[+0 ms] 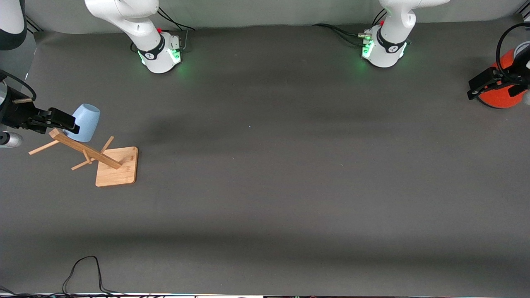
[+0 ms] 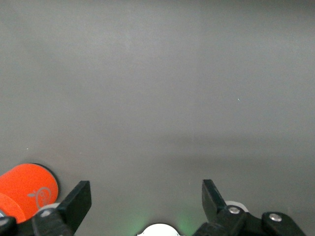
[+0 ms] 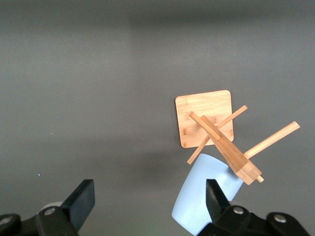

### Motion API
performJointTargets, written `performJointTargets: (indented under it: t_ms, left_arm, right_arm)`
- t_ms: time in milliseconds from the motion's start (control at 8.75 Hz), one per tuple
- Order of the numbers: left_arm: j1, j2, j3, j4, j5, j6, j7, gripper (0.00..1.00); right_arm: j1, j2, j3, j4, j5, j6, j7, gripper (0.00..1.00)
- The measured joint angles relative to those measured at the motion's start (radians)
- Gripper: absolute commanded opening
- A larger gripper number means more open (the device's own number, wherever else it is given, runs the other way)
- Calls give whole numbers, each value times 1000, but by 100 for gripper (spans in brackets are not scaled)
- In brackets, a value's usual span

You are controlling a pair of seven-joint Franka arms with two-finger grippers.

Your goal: Rotate and upright cup with both arms

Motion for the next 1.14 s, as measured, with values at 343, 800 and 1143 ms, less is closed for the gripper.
performJointTargets:
  t_ms: [343, 800, 1143]
  left_arm:
    - [0, 0, -8, -1, 1, -2, -1, 100]
    - [0, 4, -18, -10, 5, -23, -1, 100]
    - [-2, 12, -22, -15, 16, -30, -2, 100]
  right_arm:
    - [0, 0, 0, 0, 0, 0, 0, 100]
    - [0, 0, 1, -1, 0, 0, -1, 100]
    - [-3, -54, -8, -67, -57, -4, -1, 100]
